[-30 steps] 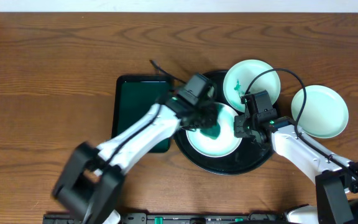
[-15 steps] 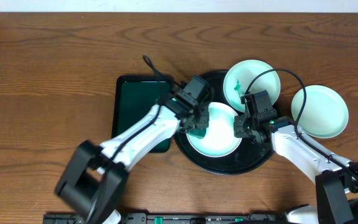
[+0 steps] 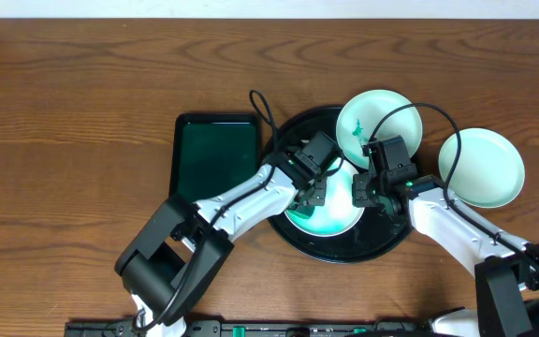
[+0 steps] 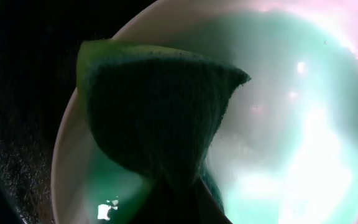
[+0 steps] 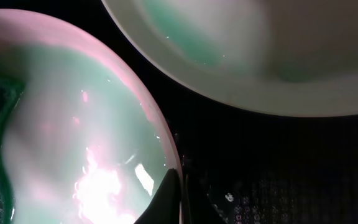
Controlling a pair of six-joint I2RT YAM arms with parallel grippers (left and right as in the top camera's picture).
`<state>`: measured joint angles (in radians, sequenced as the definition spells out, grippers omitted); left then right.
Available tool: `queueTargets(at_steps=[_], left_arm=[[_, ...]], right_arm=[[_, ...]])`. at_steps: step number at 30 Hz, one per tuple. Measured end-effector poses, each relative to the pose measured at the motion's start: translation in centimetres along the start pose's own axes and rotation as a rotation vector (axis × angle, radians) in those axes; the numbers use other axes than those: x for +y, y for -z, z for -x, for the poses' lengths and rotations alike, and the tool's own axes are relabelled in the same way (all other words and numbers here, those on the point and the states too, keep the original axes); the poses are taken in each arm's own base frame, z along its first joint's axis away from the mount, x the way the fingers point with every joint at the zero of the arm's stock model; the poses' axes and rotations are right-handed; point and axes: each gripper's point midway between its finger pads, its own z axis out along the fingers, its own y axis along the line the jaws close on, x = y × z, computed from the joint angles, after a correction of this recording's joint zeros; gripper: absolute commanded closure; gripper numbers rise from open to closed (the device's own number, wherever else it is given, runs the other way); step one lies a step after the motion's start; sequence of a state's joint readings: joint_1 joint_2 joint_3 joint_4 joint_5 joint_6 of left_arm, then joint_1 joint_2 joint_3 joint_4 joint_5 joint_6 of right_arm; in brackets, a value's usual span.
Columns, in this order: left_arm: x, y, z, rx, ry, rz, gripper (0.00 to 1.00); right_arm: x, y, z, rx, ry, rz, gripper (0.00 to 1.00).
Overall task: Clean dirty plates on tray and stack at the side
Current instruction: 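Scrub the plate center with the sponge in the left gripper, then carry the sponge with the left gripper onto the green rectangular tray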
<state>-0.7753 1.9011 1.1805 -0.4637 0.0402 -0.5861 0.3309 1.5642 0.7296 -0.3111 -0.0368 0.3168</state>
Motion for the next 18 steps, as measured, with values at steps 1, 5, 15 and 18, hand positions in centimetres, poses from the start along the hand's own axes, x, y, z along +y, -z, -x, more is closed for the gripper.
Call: queueTargets(at_steps=[1, 5, 15, 18], left_arm=[[-0.1, 0.0, 0.0, -0.002, -0.003, 0.001, 0.93], [-0.8, 0.3, -0.1, 0.001, -0.007, -0.033, 0.93], [-4.7, 6.2, -0.5, -0.037, -0.049, -0.218, 0.93], [-2.7, 9.6, 1.2, -0.108, -0.005, -0.200, 0.92]], right_arm=[[0.0, 0.0, 0.0, 0.000, 0.000, -0.001, 0.99], [-0.1, 0.0, 0.0, -0.001, 0.002, -0.003, 0.99], [-0.1, 0.0, 0.0, -0.001, 0.006, -0.003, 0.99], [-0.1, 0.0, 0.0, -0.001, 0.006, -0.004, 0.99]])
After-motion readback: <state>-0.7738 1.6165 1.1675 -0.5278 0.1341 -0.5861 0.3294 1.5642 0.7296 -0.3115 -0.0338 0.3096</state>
